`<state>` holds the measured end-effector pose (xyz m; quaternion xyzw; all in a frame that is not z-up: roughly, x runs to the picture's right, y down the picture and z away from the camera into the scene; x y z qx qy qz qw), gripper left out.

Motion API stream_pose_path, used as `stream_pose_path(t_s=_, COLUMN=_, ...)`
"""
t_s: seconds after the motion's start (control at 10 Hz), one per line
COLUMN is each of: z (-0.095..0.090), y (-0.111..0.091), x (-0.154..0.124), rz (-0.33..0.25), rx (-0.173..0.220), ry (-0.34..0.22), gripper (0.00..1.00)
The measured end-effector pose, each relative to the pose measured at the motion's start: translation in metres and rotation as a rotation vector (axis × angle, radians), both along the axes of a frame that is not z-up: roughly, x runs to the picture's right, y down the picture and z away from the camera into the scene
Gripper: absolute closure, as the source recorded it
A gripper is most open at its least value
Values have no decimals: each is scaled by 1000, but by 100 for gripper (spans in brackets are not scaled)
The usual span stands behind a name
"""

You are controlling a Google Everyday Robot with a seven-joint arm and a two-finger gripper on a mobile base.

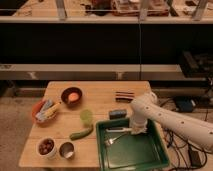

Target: Wipe tray with brush

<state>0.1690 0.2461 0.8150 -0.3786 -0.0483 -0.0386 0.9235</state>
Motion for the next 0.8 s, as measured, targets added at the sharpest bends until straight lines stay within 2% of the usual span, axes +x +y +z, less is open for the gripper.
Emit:
stream_pose_path(t_s=0.6, z=-1, y=1, x=0, rz=3, rx=-4, ry=-6, gripper=100)
stream_pose_path(t_s=0.8, z=-18, y=-6, x=-8, rz=41, rx=-9, ry=-113, gripper=100)
